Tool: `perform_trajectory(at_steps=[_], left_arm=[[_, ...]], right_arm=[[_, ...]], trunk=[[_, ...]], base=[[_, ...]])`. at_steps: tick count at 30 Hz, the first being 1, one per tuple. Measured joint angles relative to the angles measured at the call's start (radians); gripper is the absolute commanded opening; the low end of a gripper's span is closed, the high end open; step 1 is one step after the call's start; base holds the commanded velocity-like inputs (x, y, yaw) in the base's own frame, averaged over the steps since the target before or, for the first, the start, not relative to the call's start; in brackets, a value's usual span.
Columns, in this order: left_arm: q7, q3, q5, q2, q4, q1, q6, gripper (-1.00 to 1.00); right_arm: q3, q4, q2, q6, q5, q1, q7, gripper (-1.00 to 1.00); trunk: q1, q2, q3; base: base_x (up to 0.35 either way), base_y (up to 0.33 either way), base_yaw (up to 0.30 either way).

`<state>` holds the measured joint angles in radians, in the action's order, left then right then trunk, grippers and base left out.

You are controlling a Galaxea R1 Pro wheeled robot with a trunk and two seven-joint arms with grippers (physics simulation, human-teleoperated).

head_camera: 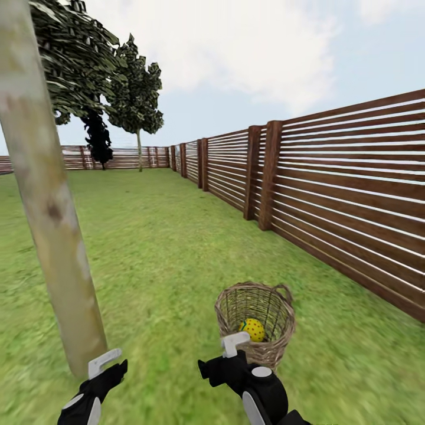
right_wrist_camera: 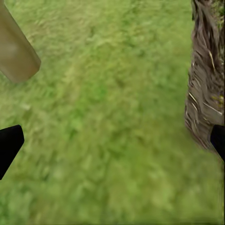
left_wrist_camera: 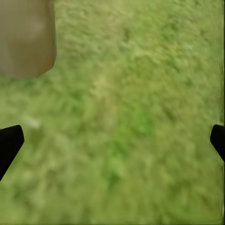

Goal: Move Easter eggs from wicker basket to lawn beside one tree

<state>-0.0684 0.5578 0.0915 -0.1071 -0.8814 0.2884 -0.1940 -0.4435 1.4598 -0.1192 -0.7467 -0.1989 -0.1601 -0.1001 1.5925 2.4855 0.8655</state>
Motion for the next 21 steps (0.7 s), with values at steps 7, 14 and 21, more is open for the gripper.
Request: perform_trajectory(at_steps=[7,14,21], left_arm=[[0.0,0.0,0.004,0.0,0.001,0.001,0.002,1.0],[-0.002,0.0,0.004,0.0,0.0,0.001,0.001,1.0],[0.0,-0.006,0.003,-0.002,0.0,0.001,-0.002,1.0]], right_arm=[[0.0,0.0,0.0,0.0,0.0,0.0,0.0,1.0],[0.0,0.0,0.0,0.0,0.0,0.0,0.0,1.0],[0.0,0.0,0.0,0.0,0.0,0.0,0.0,1.0]], trunk=[[0.0,0.0,-0.008],[0.0,0.0,-0.016],[-0.027,-0.049,-0.046]], base=[[0.004,-0.223,-0.224],[0.0,-0.071,-0.224],[0.0,-0.006,-0.224]])
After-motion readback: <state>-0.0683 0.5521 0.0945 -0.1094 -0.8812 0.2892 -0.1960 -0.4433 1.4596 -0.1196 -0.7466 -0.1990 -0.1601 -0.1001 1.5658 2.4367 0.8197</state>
